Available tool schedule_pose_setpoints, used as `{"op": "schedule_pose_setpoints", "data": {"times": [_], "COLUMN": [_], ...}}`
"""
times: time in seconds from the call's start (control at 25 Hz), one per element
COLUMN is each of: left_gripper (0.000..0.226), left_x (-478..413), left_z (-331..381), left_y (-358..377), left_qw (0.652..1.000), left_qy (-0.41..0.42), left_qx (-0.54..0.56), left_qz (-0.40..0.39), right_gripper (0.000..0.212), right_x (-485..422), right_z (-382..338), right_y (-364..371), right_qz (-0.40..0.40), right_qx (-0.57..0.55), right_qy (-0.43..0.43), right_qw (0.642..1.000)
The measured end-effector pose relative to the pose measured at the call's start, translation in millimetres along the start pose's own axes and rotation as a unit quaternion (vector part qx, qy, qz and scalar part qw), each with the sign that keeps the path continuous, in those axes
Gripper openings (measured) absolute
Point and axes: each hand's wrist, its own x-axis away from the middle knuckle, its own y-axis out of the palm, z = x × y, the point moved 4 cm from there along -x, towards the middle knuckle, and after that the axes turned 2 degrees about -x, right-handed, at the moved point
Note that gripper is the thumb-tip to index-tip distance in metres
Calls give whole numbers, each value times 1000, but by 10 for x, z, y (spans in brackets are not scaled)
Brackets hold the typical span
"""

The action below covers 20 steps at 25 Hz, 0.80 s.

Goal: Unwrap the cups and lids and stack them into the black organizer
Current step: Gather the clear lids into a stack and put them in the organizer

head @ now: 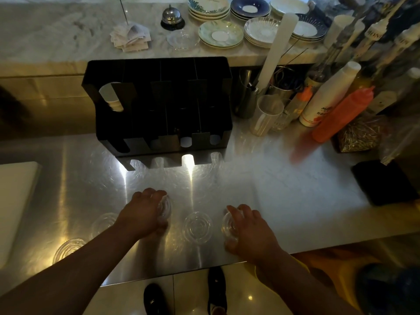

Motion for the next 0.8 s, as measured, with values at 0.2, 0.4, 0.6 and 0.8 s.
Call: {"op": "schedule_pose_setpoints", "data": {"times": [0.2, 0.4, 0.6, 0.8], "left_gripper": [94, 97, 89, 92], "left_x": [8, 130, 330, 582], "left_z": [-55, -194, -478, -819], "left_y": [15, -84, -223, -247], "left_qw": [1000, 998, 994, 993], "left_qy": [-14, -24, -46, -78], "left_qx": [17, 33, 46, 38], "left_qz": [14, 48, 84, 80], "right_gripper": [87, 91, 97, 93], "right_x": [2, -66, -193, -268], "right_z": [-20, -136, -499, -872], "right_y": [2, -51, -57, 6], "right_qz": [-3, 1, 1, -12], "right_qx": [15, 13, 17, 25], "right_qy": [2, 2, -43, -86], "right_qw": [1000, 1000, 999, 996]}}
